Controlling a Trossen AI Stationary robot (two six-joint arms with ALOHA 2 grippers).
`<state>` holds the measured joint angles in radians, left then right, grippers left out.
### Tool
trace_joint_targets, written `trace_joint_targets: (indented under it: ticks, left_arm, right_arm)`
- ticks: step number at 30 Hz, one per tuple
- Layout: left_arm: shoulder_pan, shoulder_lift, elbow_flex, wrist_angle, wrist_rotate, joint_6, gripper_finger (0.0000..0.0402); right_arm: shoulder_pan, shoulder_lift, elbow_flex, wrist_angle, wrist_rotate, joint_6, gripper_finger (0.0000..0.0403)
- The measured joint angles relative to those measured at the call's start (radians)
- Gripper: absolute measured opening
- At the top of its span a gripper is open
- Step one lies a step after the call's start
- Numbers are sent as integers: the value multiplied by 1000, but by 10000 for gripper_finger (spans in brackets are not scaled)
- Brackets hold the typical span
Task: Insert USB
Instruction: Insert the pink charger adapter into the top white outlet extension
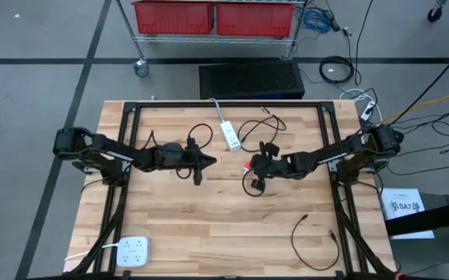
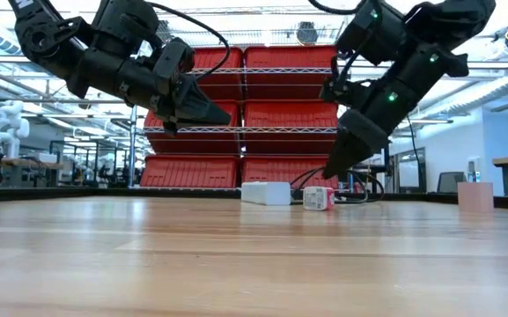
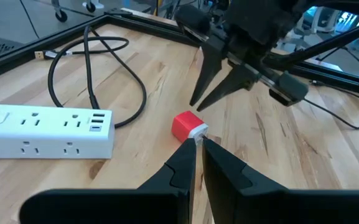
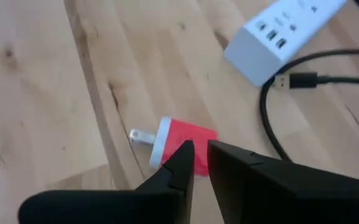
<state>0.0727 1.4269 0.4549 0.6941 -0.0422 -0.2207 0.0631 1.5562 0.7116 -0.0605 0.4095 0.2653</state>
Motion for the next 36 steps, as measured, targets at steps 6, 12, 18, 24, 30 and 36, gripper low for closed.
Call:
trace_joint_targets:
  ticks: [6,12,18,24,30,36]
  left_arm:
    - [0,0,0,1,0,0,35]
    - [0,0,0,0,0,0,35]
    - [0,0,0,1,0,0,35]
    - [0,0,0,0,0,0,35]
    - [0,0,0,0,0,0,35]
    - [0,0,0,0,0,0,35]
  right_arm:
    - [-10,0,0,-36,-44,34,38]
    - [-2,0,0,-17,-42,51,38]
    - [-20,14,0,10,-43,31,38]
    - [-28,77,-1,5,-75,31,37]
    - [11,99,-1,6,-76,78,37]
    - [28,84,-1,96,-76,40,41]
